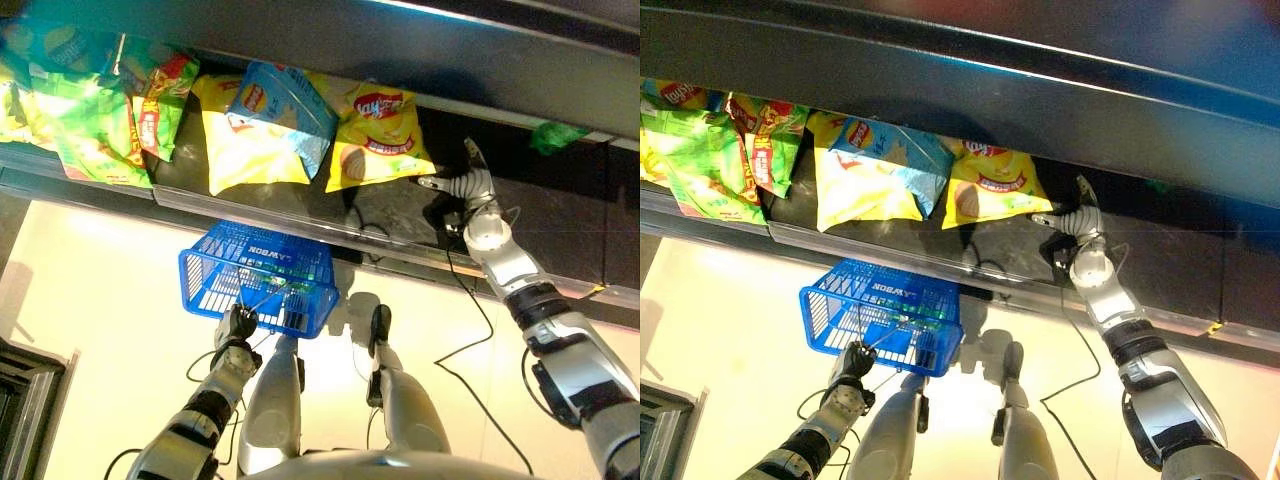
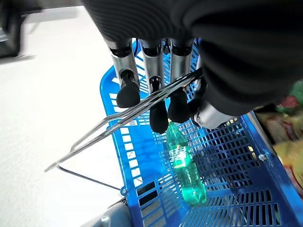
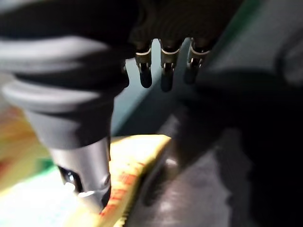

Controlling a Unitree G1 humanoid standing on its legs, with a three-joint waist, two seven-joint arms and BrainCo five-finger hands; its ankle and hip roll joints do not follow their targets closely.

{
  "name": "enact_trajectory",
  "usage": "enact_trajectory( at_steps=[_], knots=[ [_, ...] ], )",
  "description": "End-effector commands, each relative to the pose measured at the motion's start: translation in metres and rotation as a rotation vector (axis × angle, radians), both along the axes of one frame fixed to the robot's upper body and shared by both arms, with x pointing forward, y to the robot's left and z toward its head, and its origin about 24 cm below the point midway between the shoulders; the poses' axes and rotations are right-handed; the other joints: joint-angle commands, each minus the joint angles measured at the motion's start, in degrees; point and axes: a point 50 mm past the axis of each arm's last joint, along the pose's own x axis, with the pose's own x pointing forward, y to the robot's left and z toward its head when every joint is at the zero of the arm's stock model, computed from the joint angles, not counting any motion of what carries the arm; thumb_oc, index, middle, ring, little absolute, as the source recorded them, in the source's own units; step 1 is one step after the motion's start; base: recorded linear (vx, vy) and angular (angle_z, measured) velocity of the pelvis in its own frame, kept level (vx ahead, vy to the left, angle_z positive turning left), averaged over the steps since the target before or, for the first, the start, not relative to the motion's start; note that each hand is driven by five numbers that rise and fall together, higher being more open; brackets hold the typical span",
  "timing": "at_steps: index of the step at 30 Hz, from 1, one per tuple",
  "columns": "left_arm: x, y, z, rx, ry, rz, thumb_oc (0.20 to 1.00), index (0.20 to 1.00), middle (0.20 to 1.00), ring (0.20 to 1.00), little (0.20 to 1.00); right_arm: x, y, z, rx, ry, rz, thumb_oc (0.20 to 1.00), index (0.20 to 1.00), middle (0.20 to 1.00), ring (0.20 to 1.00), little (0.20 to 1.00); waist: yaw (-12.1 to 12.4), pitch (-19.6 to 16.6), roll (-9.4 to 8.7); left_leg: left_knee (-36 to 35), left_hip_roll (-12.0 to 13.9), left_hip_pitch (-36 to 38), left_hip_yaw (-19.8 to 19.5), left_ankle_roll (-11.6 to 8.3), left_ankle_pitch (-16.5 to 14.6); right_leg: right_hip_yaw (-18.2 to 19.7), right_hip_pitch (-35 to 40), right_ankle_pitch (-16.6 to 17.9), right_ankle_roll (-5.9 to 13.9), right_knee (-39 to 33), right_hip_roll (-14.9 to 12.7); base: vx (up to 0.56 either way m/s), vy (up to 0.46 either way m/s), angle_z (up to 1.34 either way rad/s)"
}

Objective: Pick up the snacks into the basket

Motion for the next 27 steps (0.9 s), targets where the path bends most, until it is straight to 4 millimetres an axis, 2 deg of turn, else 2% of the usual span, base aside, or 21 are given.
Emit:
enact_trajectory(
  at_steps=[1, 4, 9, 10, 14, 15, 16, 18, 20, 27],
  knots=[
    [-0.026, 0.016, -0.016, 0.051, 0.08, 0.052, 0.2, 0.2, 0.2, 0.2, 0.2, 0.007, -0.002, 0.013, 0.072, -0.036, -0.01, 1.0, 1.0, 1.0, 1.0, 1.0, 1.6, -1.92, -0.17, -1.61, 0.2, -0.25, -0.22, -1.76, -0.27, 0.67, 1.43, -3.2, 4.78, 1.32, -1.51, 0.06, 0.05, 0.02],
    [-0.024, 0.013, -0.015, 0.054, 0.074, 0.029, 0.2, 0.2, 0.2, 0.2, 0.2, 0.014, 0.002, 0.012, 0.085, -0.005, 0.007, 1.0, 1.0, 1.0, 1.0, 1.0, 2.39, -1.66, -0.61, -1.75, 0.05, -0.1, -0.47, -1.63, -0.58, 0.34, 1.76, -3.14, 5.13, 1.16, -1.83, 0.02, 0.024, 0.0],
    [-0.019, 0.015, -0.011, 0.075, 0.062, 0.003, 0.2, 0.2, 0.2, 0.2, 0.2, 0.023, 0.013, 0.026, 0.064, -0.008, 0.055, 1.0, 1.0, 1.0, 1.0, 1.0, 3.05, -1.07, -1.26, -1.87, -0.1, -0.46, -1.0, -1.62, -0.54, -0.29, 1.69, -2.84, 5.39, 0.9, -2.04, 0.01, 0.001, 0.02],
    [-0.018, 0.017, -0.01, 0.087, 0.061, -0.005, 0.2, 0.2, 0.2, 0.2, 0.2, 0.028, 0.018, 0.035, 0.05, -0.018, 0.065, 1.0, 1.0, 1.0, 1.0, 1.0, 3.62, -0.62, -1.69, -1.93, 0.03, -0.81, -1.35, -1.66, -0.4, -0.55, 1.52, -2.53, 5.61, 0.78, -2.05, 0.01, 0.003, 0.04],
    [-0.015, 0.018, -0.007, 0.104, 0.049, -0.023, 0.2, 0.2, 0.2, 0.2, 0.2, 0.033, 0.024, 0.045, 0.044, -0.034, 0.07, 1.0, 1.0, 1.0, 1.0, 1.0, 4.38, -0.07, -2.37, -1.93, 0.09, -1.35, -1.95, -1.6, -0.31, -0.96, 1.37, -2.18, 5.75, 0.63, -2.08, 0.02, 0.004, 0.08],
    [-0.012, 0.017, -0.004, 0.114, 0.039, -0.046, 0.2, 0.2, 0.2, 0.2, 0.2, 0.036, 0.027, 0.056, 0.048, -0.062, 0.076, 1.0, 1.0, 1.0, 1.0, 1.0, 4.85, 0.25, -2.65, -1.99, 0.05, -1.83, -2.33, -1.66, -0.24, -1.45, 1.29, -2.04, 5.95, 0.54, -2.14, 0.02, 0.016, 0.17],
    [-0.012, 0.017, -0.004, 0.114, 0.039, -0.046, 0.2, 0.2, 0.2, 0.2, 0.2, 0.036, 0.027, 0.056, 0.048, -0.063, 0.076, 1.0, 1.0, 1.0, 1.0, 1.0, 4.84, 0.25, -2.65, -1.99, 0.05, -1.84, -2.34, -1.66, -0.24, -1.46, 1.29, -2.04, 5.95, 0.54, -2.15, 0.03, 0.019, 0.11],
    [-0.012, 0.018, -0.004, 0.115, 0.032, -0.038, 0.2, 0.2, 0.2, 0.2, 0.2, 0.036, 0.035, 0.07, 0.076, -0.115, 0.101, 1.0, 1.0, 1.0, 1.0, 1.0, 5.87, 0.8, -3.03, -2.06, -0.14, -2.8, -2.94, -1.69, -0.1, -2.26, 0.89, -1.86, 6.18, 0.43, -2.26, 0.04, 0.025, 0.05],
    [-0.011, 0.018, -0.003, 0.106, 0.026, -0.028, 0.2, 0.2, 0.2, 0.2, 0.2, 0.036, 0.039, 0.076, 0.097, -0.14, 0.123, 1.0, 1.0, 1.0, 1.0, 1.0, 6.35, 1.2, -3.25, -2.11, -0.27, -3.25, -3.28, -1.75, -0.01, -2.75, 0.85, -1.76, 6.32, 0.39, -2.35, 0.05, 0.034, 0.11],
    [-0.006, 0.018, 0.001, 0.108, 0.006, -0.034, 0.2, 0.2, 0.2, 0.2, 0.2, 0.04, 0.063, 0.079, 0.1, -0.122, 0.204, 1.0, 1.0, 1.0, 1.0, 1.0, 8.09, 2.35, -4.09, -2.18, -0.56, -4.75, -4.16, -1.96, 0.31, -3.92, 0.43, -1.66, 6.47, 0.32, -2.35, 0.04, 0.013, 0.12]
  ],
)
